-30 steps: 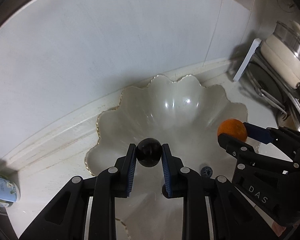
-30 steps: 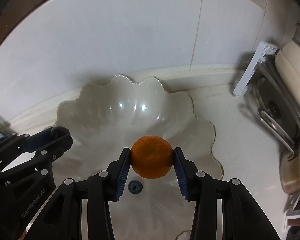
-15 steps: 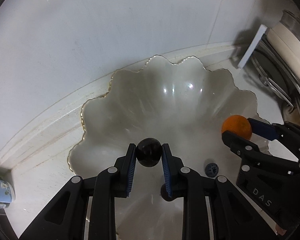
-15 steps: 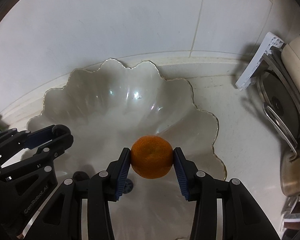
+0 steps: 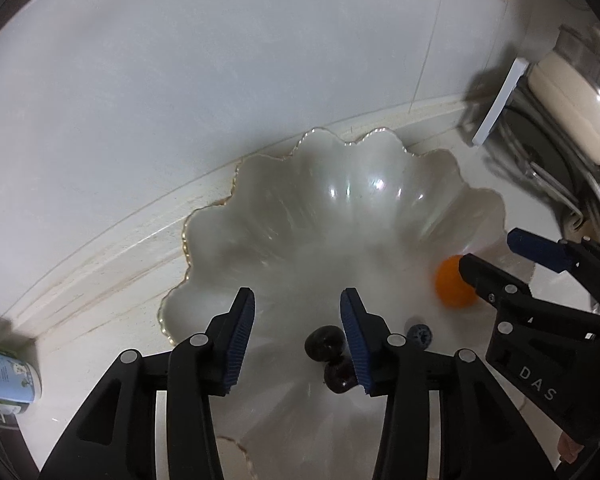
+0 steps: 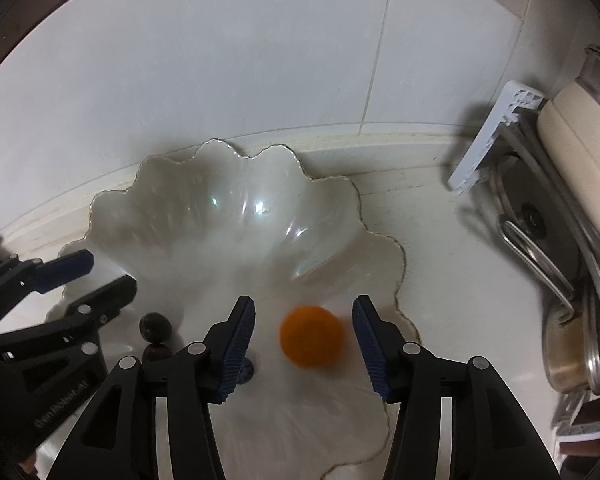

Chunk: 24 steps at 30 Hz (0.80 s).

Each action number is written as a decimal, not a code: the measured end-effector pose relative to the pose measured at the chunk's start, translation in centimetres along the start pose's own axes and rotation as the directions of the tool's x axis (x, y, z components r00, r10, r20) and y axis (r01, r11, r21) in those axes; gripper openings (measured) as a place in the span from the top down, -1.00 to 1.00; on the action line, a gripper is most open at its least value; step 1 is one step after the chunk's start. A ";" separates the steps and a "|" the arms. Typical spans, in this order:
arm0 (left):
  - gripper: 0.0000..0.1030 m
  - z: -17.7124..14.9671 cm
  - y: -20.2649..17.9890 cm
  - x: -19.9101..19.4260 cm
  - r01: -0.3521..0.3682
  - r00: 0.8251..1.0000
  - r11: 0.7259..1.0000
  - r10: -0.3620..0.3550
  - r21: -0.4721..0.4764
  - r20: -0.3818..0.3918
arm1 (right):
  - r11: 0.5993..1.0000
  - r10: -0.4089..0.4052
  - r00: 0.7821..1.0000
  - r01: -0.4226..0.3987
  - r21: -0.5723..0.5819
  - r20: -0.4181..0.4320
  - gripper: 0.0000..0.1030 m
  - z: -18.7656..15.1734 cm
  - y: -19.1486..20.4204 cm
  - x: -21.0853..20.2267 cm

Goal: Organize fruits
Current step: 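Open the left tool to drop the plum while the right releases the orange, then raise both open tools out of the bowl and back over the counter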

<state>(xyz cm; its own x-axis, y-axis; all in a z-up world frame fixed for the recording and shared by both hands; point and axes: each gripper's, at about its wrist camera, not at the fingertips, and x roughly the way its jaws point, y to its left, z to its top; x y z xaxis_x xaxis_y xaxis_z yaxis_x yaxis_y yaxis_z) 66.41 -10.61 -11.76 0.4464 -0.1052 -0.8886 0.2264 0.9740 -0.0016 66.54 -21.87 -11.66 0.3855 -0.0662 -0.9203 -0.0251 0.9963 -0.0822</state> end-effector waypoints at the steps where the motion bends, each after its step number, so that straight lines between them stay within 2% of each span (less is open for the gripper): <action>1: 0.14 0.0 0.1 -0.4 -0.002 1.000 1.000 0.002 -0.005 0.007 | 1.000 0.003 1.000 -0.003 0.001 0.005 -0.01 -0.1 0.0 -0.2; 10: 0.10 -1.3 0.0 -5.2 -0.009 0.994 1.000 0.010 -0.012 0.109 | 1.000 0.024 0.994 -0.025 0.010 0.111 -0.01 -1.4 -0.2 -4.5; 14: 0.10 -2.0 -0.3 -7.4 -0.037 0.986 0.999 0.039 -0.014 0.160 | 1.000 0.013 0.986 -0.013 0.003 0.164 -0.01 -2.1 0.1 -6.5; 24: 0.10 -4.5 0.1 -12.1 -0.040 0.965 0.999 0.045 -0.024 0.257 | 1.000 0.000 0.963 -0.001 0.002 0.270 -0.01 -4.9 0.3 -11.5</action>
<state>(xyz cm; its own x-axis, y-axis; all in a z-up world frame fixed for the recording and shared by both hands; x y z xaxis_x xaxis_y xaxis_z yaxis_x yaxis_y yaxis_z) 57.16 -8.33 -3.08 0.6633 -0.1096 -0.7403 0.1875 0.9820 0.0226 57.61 -21.09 -2.94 0.6206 -0.0489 -0.7826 -0.0232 0.9965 -0.0806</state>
